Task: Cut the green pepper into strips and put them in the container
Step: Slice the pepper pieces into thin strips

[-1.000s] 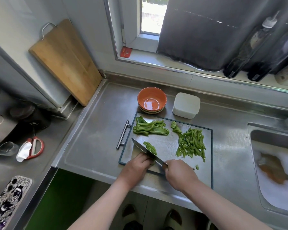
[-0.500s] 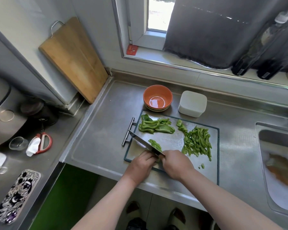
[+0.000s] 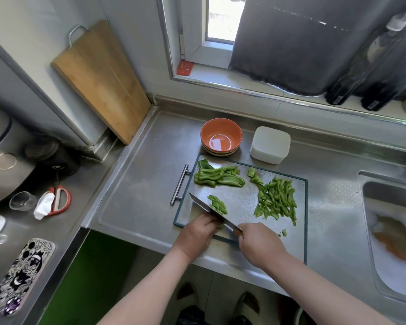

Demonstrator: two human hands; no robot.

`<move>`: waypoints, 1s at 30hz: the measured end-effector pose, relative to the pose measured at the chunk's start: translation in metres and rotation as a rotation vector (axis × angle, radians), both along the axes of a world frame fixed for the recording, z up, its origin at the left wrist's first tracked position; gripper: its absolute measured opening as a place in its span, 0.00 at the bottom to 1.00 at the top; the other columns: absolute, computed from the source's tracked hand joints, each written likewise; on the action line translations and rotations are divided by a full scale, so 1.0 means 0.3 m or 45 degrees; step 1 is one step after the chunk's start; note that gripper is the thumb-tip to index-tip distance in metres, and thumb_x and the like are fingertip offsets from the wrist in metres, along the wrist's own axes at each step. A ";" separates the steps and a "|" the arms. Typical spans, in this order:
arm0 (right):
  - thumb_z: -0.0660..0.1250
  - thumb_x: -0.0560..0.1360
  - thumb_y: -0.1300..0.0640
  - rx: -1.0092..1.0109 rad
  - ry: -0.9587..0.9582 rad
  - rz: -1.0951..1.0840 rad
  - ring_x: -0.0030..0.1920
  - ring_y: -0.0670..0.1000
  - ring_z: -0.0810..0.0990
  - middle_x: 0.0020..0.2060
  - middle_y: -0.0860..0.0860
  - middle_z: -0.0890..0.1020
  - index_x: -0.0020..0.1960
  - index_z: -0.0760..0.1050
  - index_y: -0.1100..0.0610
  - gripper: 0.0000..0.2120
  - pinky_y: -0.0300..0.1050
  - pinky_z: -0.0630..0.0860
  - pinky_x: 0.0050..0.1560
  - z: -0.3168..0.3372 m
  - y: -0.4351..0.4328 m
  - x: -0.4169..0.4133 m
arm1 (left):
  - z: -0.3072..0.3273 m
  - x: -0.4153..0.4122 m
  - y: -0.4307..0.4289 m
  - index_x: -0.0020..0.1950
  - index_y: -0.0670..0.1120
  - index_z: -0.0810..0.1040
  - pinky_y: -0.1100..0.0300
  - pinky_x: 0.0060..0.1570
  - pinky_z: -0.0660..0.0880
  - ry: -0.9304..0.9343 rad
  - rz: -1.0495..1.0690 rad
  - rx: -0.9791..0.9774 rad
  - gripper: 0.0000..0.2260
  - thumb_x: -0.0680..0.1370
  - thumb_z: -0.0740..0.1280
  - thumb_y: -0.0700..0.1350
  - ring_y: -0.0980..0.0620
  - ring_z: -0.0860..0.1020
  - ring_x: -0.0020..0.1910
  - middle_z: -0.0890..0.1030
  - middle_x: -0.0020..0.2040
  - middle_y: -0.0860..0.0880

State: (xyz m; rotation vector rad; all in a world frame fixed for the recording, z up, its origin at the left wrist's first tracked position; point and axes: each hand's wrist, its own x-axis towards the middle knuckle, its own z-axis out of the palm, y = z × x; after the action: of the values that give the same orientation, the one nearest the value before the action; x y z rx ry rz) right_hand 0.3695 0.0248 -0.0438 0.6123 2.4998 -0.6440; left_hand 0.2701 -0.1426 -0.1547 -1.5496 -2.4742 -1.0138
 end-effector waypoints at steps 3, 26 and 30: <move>0.55 0.80 0.54 -0.017 0.012 -0.007 0.41 0.57 0.78 0.40 0.53 0.80 0.45 0.77 0.53 0.12 0.47 0.70 0.37 -0.030 -0.023 -0.040 | -0.002 0.002 0.002 0.54 0.42 0.83 0.55 0.52 0.78 0.009 -0.005 0.004 0.07 0.78 0.69 0.37 0.46 0.79 0.53 0.82 0.52 0.46; 0.56 0.81 0.54 -0.039 -0.007 -0.051 0.32 0.52 0.70 0.33 0.50 0.75 0.36 0.67 0.52 0.14 0.46 0.62 0.31 0.043 0.008 0.028 | 0.006 -0.010 -0.001 0.50 0.43 0.83 0.56 0.37 0.79 0.091 -0.001 -0.092 0.08 0.75 0.65 0.40 0.49 0.77 0.51 0.82 0.49 0.47; 0.56 0.81 0.53 -0.034 -0.031 -0.053 0.36 0.53 0.74 0.37 0.50 0.78 0.41 0.74 0.51 0.12 0.45 0.66 0.33 0.013 0.000 0.004 | 0.007 -0.006 -0.005 0.51 0.43 0.83 0.54 0.39 0.79 0.080 0.002 -0.115 0.09 0.76 0.64 0.40 0.49 0.78 0.51 0.82 0.50 0.47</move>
State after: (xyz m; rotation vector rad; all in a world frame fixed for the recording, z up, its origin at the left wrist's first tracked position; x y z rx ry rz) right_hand 0.3707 0.0247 -0.0399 0.6602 2.4578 -0.6807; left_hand 0.2683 -0.1439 -0.1525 -1.5782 -2.5110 -0.8502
